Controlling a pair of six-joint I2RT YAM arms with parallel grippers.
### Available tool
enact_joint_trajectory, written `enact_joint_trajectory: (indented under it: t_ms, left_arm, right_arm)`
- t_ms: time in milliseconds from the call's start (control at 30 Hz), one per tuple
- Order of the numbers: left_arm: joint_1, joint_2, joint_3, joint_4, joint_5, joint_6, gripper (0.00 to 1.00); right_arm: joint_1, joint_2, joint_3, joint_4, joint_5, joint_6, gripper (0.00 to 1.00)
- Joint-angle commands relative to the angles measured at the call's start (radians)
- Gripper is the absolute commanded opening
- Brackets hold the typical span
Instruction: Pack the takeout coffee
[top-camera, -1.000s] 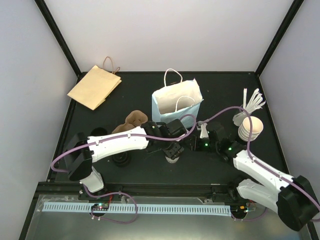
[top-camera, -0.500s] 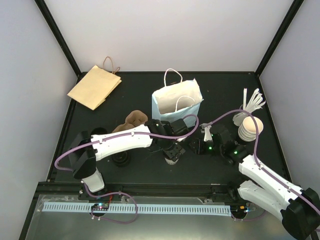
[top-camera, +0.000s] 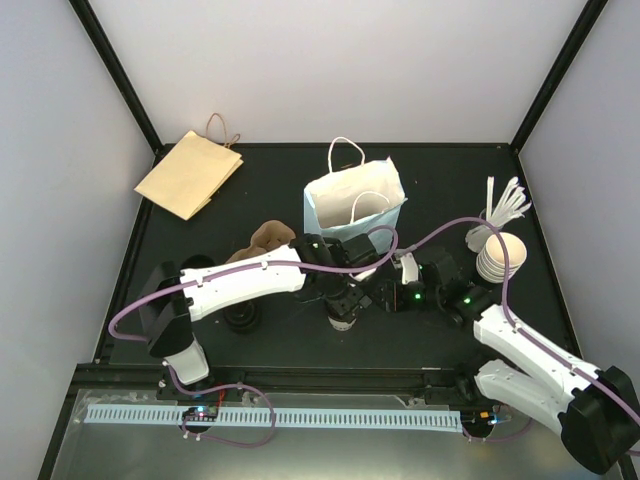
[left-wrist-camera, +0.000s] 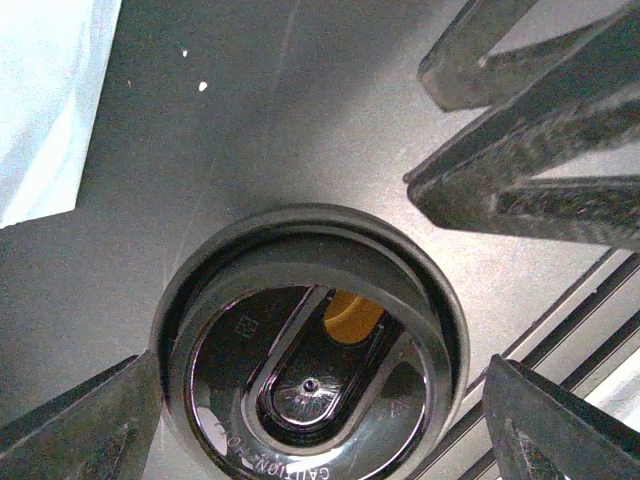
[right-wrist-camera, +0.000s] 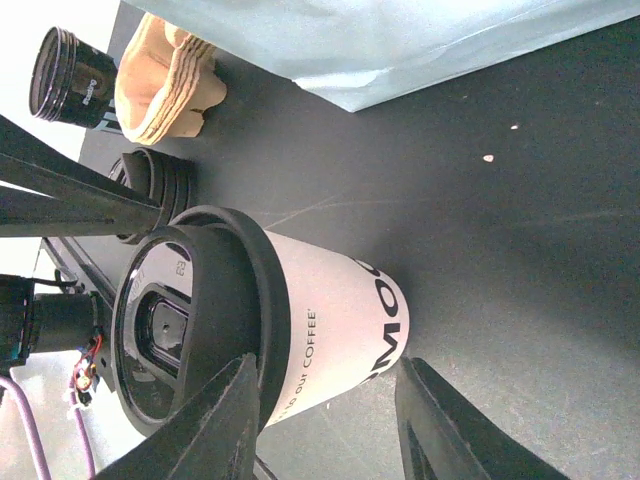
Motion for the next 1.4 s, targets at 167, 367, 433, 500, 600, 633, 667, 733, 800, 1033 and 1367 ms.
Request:
enact_joint_trajectory:
  t_ms: [167,367,433,500,600,633,667,733,800,1033,1367]
  left_arm:
    - [-0.006,-0.049,0.073,-0.056,-0.027,-0.039,0.95]
    - [0.006,-0.179,0.037,-0.062,-0.083,-0.085,0.95]
    - [0.023,-0.239,0.003,-0.046,-0.093,-0.103,0.95]
    - [0.044,-0.304,-0.041,-0.022,-0.090,-0.119,0.96]
    - [0.087,-0.393,-0.111,0.024,-0.068,-0.135,0.96]
    - [0.104,-0.433,-0.140,0.045,-0.058,-0.143,0.96]
    - [0.122,-0.465,-0.167,0.064,-0.047,-0.149,0.96]
    - [0.157,-0.517,-0.223,0.104,-0.032,-0.161,0.96]
    - [0.192,-0.563,-0.279,0.150,0.005,-0.166,0.96]
    - [0.282,-0.642,-0.408,0.248,0.107,-0.188,0.96]
    - [0.430,-0.660,-0.543,0.367,0.389,-0.194,0.91]
  right_arm:
    - [0.003,-0.015,0.039,-0.024,-0.013,-0.057,0.42]
    - [0.004,-0.036,0.100,-0.136,0.031,-0.124,0.45]
    - [0.008,-0.043,0.126,-0.178,0.056,-0.144,0.46]
    - [0.016,-0.048,0.161,-0.217,0.083,-0.160,0.47]
    - [0.028,-0.043,0.204,-0.264,0.115,-0.181,0.48]
    - [0.033,-0.040,0.220,-0.279,0.128,-0.185,0.49]
    - [0.042,-0.036,0.236,-0.295,0.145,-0.190,0.49]
    - [0.071,-0.022,0.267,-0.322,0.187,-0.197,0.51]
    - [0.114,-0.003,0.297,-0.346,0.235,-0.198,0.52]
    - [0.290,0.096,0.421,-0.425,0.422,-0.183,0.59]
    - [0.387,0.220,0.530,-0.478,0.516,-0.180,0.85]
